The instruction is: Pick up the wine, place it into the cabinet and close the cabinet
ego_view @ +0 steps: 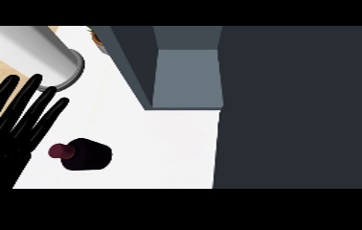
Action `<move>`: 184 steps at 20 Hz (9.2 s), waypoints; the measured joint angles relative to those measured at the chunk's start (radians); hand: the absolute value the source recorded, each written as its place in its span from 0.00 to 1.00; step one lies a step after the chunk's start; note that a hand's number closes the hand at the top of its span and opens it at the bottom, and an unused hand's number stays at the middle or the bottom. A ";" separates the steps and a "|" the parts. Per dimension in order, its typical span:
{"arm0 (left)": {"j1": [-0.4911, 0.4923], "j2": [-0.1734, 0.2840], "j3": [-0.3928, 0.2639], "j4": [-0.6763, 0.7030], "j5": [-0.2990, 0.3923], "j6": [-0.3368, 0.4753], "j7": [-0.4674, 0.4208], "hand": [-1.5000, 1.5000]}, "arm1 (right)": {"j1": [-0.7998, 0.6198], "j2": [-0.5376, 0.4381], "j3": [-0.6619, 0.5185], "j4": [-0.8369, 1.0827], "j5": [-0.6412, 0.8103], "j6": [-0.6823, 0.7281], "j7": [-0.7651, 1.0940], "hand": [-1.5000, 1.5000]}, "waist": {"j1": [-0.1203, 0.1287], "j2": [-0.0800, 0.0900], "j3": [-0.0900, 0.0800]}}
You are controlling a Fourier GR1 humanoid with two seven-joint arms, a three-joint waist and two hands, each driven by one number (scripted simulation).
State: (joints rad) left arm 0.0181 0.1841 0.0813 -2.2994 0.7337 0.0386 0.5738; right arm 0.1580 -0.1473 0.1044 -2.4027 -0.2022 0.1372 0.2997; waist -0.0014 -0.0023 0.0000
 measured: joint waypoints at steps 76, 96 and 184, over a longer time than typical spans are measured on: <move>-0.028 0.029 0.332 0.868 -0.184 -0.504 -0.316 0.00 | -0.245 0.043 -0.035 -0.083 0.076 -0.067 0.350 0.00 | -0.003 0.001 0.000; -0.047 0.025 0.299 1.119 -0.278 -0.622 -0.525 0.00 | -0.263 0.055 -0.032 -0.091 0.094 -0.072 0.371 0.00 | -0.003 0.001 0.000; -0.274 -0.184 -0.469 0.457 -0.590 0.290 -0.483 1.00 | -0.210 0.097 -0.096 -0.069 0.074 0.026 0.330 0.00 | -0.011 0.001 0.001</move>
State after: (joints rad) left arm -0.2558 0.0004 -0.3881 -1.8423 0.1441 0.3289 0.0911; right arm -0.0522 -0.0505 0.0086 -2.4721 -0.1284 0.1629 0.6294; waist -0.0125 -0.0016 0.0007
